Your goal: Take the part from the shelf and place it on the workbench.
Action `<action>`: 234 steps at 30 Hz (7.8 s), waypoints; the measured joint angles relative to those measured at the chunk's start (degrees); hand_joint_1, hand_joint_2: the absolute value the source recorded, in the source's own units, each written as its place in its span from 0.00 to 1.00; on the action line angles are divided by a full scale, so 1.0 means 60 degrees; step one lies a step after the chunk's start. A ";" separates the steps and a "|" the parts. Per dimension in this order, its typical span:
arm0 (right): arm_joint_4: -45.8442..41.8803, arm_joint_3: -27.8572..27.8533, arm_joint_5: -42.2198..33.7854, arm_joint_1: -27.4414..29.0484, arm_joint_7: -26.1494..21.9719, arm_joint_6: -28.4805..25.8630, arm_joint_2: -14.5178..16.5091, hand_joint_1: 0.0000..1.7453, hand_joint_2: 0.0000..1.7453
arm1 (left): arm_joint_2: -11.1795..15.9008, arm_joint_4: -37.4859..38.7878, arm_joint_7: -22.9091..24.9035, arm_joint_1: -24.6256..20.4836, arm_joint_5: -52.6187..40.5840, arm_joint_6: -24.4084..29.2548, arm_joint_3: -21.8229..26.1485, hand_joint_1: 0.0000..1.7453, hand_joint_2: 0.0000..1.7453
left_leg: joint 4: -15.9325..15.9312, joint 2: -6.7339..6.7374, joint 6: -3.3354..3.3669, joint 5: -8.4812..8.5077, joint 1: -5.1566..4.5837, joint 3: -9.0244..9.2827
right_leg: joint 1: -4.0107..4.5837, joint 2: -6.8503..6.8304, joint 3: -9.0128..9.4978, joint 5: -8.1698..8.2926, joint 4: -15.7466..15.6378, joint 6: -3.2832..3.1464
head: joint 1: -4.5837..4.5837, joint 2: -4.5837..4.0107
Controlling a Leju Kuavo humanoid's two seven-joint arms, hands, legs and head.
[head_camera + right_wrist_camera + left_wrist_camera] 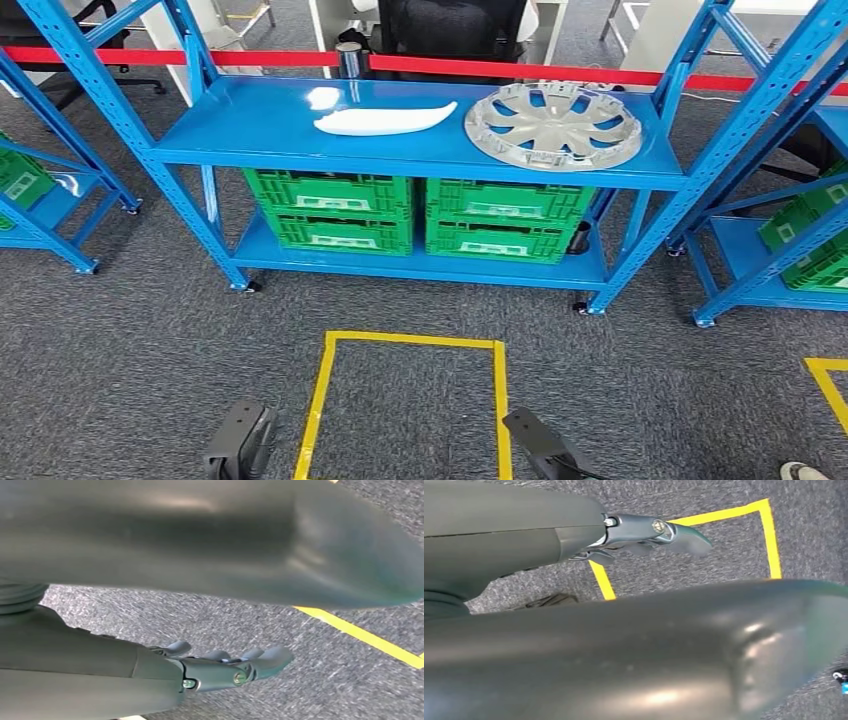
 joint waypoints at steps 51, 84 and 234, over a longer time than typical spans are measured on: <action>-0.0045 -0.0134 -0.0067 -0.0051 0.0063 -0.0015 0.0001 0.00 0.00 | 0.0109 -0.0047 -0.0039 0.0135 0.0173 -0.0078 -0.0034 0.00 0.00 | 0.0953 -0.0031 -0.0504 -0.0039 -0.0008 -0.0509 | 0.0010 0.0098 0.1058 0.1157 -0.2244 -0.0469 | -0.0055 0.0000; -0.0053 -0.0329 0.0014 0.0114 0.0034 -0.0176 -0.0014 0.00 0.00 | 0.0095 -0.0030 -0.0093 0.0239 0.0297 -0.0139 -0.0145 0.00 0.00 | 0.0270 -0.0032 -0.0433 0.0046 -0.0026 -0.0156 | -0.0010 0.0147 0.1087 0.1069 -0.2185 -0.0305 | -0.0062 0.0002; -0.0282 0.0161 0.0742 0.0059 0.0057 -0.0239 0.0068 0.00 0.00 | 0.0606 -1.3020 -0.1622 0.0580 -0.6770 -0.0176 0.0087 0.00 0.00 | -0.0243 0.0033 -0.0268 -0.0726 0.0082 0.1174 | -0.0130 0.0087 -0.0219 0.2110 -0.1874 0.0218 | -0.0034 0.0000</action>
